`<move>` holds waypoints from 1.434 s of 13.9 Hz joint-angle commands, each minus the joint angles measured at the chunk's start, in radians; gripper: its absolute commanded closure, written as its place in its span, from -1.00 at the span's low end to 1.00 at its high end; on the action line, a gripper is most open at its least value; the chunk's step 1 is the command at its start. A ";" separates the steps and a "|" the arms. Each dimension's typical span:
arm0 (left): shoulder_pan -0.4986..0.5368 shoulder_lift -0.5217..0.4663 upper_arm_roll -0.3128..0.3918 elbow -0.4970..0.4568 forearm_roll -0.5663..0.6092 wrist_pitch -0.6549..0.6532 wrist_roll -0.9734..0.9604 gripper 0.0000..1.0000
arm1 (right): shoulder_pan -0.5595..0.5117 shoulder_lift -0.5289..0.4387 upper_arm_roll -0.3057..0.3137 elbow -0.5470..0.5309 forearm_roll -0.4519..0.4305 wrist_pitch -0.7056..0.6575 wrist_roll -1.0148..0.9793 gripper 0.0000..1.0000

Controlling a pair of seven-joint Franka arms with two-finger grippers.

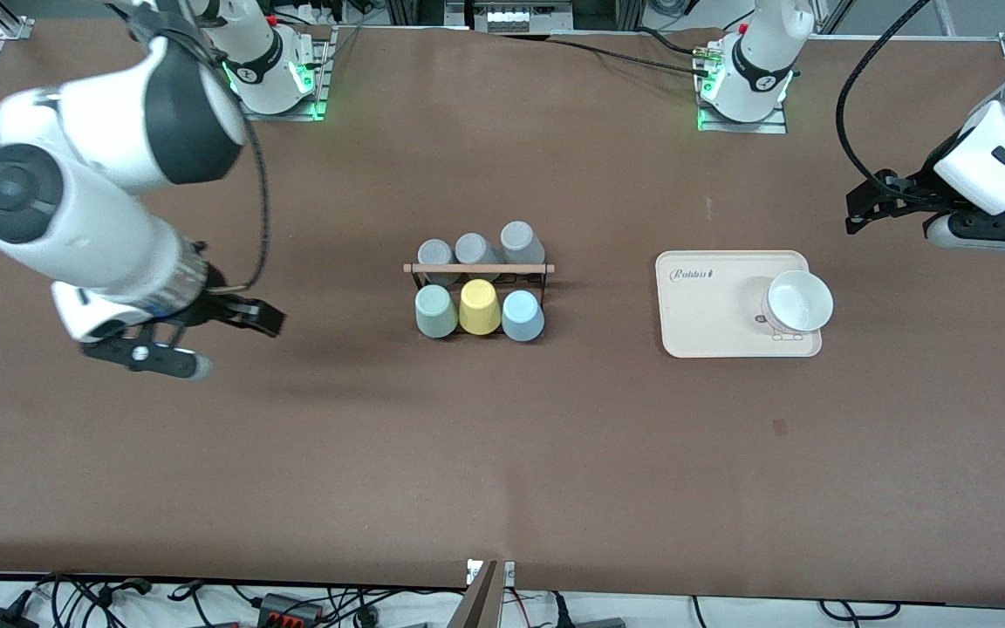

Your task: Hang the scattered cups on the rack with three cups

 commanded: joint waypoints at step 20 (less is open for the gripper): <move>0.004 0.010 -0.001 0.021 -0.011 -0.003 0.013 -1.00 | -0.329 -0.518 0.067 -0.617 -0.019 0.186 -0.454 -1.00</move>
